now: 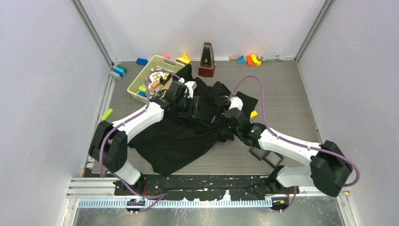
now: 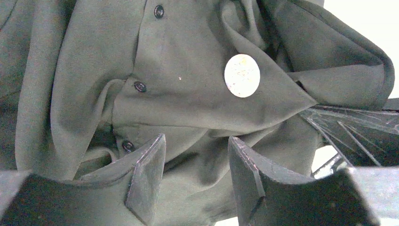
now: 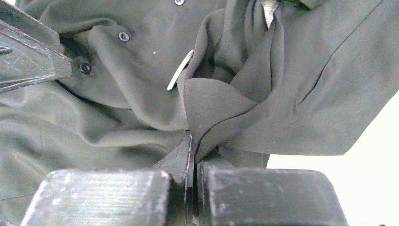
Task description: Remove the brooch from the garment
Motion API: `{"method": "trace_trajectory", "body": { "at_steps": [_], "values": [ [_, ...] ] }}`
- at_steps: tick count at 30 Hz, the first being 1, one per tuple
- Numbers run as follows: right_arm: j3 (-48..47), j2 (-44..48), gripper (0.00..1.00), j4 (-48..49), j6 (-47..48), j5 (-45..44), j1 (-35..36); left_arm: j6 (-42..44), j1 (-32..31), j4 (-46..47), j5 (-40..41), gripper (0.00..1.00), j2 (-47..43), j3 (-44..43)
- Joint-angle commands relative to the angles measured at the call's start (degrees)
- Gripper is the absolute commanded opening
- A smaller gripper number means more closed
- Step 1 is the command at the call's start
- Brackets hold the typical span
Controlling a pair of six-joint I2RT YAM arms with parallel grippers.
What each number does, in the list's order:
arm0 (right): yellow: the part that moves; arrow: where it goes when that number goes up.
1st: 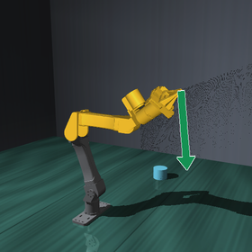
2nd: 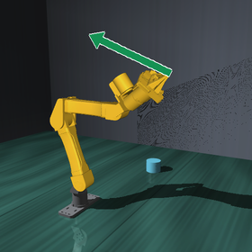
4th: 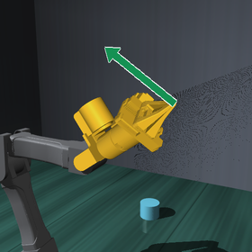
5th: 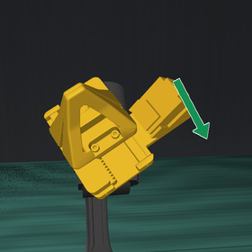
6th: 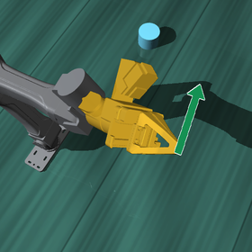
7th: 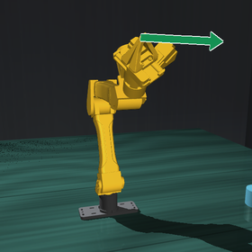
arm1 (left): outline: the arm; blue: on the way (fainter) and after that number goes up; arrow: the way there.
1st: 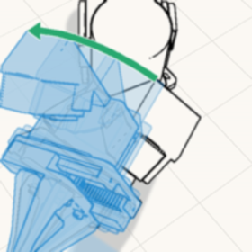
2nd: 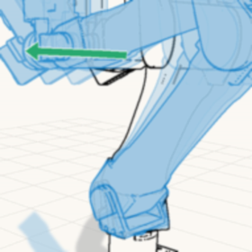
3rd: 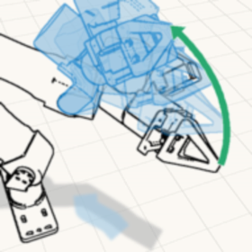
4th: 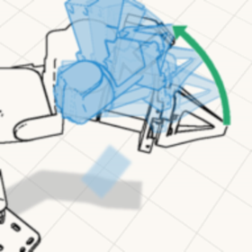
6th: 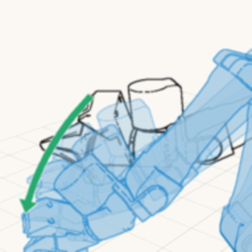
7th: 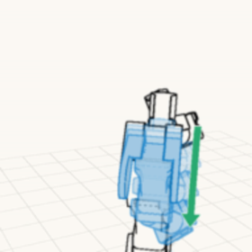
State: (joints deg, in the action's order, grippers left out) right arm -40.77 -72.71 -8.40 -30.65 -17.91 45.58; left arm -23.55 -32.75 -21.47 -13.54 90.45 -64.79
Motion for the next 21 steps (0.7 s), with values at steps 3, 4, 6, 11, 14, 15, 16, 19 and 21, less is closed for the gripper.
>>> {"method": "trace_trajectory", "body": {
  "at_steps": [3,4,6,11,14,15,16,19,21],
  "values": [
    [6.01,7.69,0.00,12.70,2.50,-2.31,0.04,-1.40,0.19,1.93,-4.88,0.55,-3.17,-1.36],
    [6.39,8.46,0.00,13.14,2.77,-2.13,0.04,-1.72,0.15,2.10,-5.78,0.55,-2.81,-1.77],
    [7.00,8.97,0.00,13.93,2.94,-1.68,0.04,-2.52,0.15,2.29,-7.75,0.55,-1.44,-2.85],
    [7.77,8.99,0.00,14.48,3.26,-0.17,0.03,-3.76,0.15,3.18,-11.63,0.54,3.56,-6.27],
    [8.41,9.03,0.00,14.95,3.08,0.14,0.03,-3.18,-0.32,2.46,-13.51,0.52,8.04,-9.60],
    [8.60,9.06,0.00,15.02,3.03,0.22,0.03,-2.27,-0.95,1.18,-12.04,0.51,9.08,-10.97],
    [8.69,9.07,0.00,15.07,2.98,0.19,0.03,-0.99,-1.95,-0.86,-9.43,0.51,10.11,-12.76],
    [8.82,9.08,0.00,15.08,2.95,0.31,0.03,1.85,-4.37,-5.16,-3.42,0.50,12.64,-16.91],
    [8.60,8.94,0.00,15.08,3.20,0.69,0.03,2.21,-5.06,-5.83,-2.66,0.50,13.94,-18.36]
  ]
}}
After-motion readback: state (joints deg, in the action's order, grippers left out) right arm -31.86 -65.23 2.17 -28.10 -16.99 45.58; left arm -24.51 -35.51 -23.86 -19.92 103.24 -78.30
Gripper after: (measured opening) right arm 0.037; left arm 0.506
